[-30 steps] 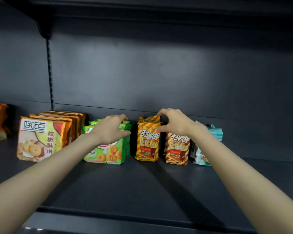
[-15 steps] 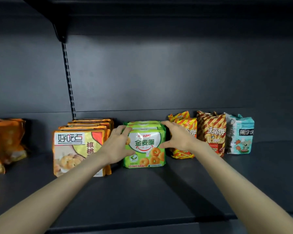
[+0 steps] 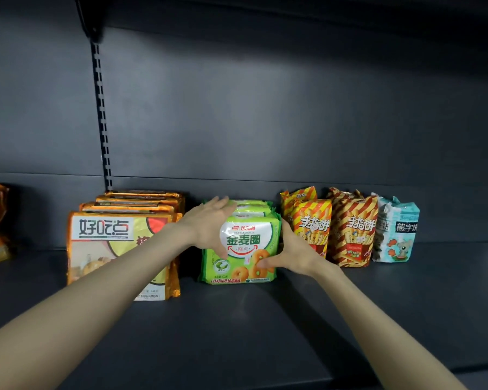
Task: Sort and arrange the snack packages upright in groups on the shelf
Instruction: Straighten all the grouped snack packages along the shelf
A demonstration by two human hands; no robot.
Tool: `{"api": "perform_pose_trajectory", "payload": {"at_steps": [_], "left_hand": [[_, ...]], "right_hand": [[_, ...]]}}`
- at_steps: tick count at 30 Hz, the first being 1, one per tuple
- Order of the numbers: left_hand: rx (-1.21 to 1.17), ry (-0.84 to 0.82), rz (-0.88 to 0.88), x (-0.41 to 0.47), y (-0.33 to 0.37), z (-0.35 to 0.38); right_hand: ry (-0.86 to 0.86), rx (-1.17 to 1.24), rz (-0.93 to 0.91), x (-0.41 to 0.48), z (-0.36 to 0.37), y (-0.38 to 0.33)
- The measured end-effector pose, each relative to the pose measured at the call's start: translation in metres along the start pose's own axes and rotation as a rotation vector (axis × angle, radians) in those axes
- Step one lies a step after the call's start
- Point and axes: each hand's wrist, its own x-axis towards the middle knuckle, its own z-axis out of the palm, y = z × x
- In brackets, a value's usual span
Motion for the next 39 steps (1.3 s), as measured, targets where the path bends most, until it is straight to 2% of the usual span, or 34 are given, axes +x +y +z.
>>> {"api": "perform_pose_trajectory", "payload": {"at_steps": [3,9,21,24,33,39], "left_hand": [[0.056,-0.039,0.013,0.003,-0.001,0.004],[0.119,0.013,0.035,0.003,-0.004,0.011],[0.149,0.117,0.074,0.006,-0.007,0.017],[0.14,0.074,0.054,0.009,-0.005,0.009],[-0.013,-0.215,-0.034,0.042,-0.008,-0.011],[-0.09,-0.151,0.024,0.05,-0.014,-0.002]], "right_hand": [[-0.022,0.017,-0.032,0.004,0.008,0.006],[-0.06,0.052,-0.087,0.01,0.022,0.019],[0.035,0.051,-0.107,0.024,0.031,0.029],[0.032,0.075,-0.11,0.022,0.03,0.028],[-0.038,0.093,-0.106,0.02,0.027,0.03],[-0.019,0.105,-0.112,0.022,0.029,0.032]]}}
